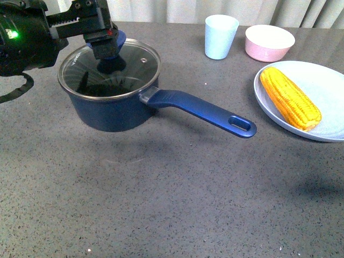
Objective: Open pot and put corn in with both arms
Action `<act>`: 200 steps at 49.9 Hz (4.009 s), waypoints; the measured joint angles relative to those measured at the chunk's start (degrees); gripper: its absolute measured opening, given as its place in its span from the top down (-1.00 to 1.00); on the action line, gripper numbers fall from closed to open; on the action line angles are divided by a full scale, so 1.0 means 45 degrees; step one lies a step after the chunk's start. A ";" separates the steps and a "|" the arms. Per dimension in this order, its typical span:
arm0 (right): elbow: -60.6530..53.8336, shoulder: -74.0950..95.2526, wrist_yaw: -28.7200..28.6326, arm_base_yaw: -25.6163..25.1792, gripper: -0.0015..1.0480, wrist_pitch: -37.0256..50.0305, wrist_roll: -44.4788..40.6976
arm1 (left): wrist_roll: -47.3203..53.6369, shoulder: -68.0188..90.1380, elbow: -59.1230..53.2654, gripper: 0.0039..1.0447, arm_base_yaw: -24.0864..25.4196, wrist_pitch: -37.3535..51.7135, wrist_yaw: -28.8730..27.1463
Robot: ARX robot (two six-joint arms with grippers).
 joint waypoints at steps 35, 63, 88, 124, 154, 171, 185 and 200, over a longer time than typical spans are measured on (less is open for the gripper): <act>0.0000 -0.0005 0.0000 0.0000 -0.83 0.0000 0.0005 | 0.1122 0.1773 0.1865 -0.84 -0.0491 -0.0374 -0.0777; 0.0000 -0.0005 0.0000 0.0000 -0.83 0.0000 0.0005 | 0.2259 0.2594 0.2662 -0.80 -0.0952 -0.0840 -0.1977; 0.0000 0.0000 0.0000 0.0000 -0.83 0.0000 0.0000 | 0.2215 0.1307 0.2283 -0.13 -0.0865 -0.1287 -0.2871; 0.0000 -0.0005 0.0000 0.0000 -0.83 0.0000 0.0005 | 0.2676 0.3215 0.0845 -0.13 0.4279 0.1778 -0.3449; 0.0000 -0.0005 0.0000 0.0000 -0.83 0.0000 0.0005 | 0.2249 0.4682 0.0515 -0.13 0.3390 0.2701 -0.3366; 0.0000 -0.0005 0.0000 0.0000 -0.83 0.0000 0.0000 | 0.1647 0.4915 0.0277 -0.52 0.3303 0.3089 -0.3259; 0.0000 -0.0005 0.0000 0.0000 -0.83 0.0000 0.0000 | 0.1506 0.4478 -0.0544 -0.83 0.3279 0.3570 -0.3060; 0.0000 -0.0005 0.0000 0.0000 -0.83 0.0000 0.0005 | 0.0389 0.1044 -0.2871 -0.84 0.3463 0.3206 -0.2307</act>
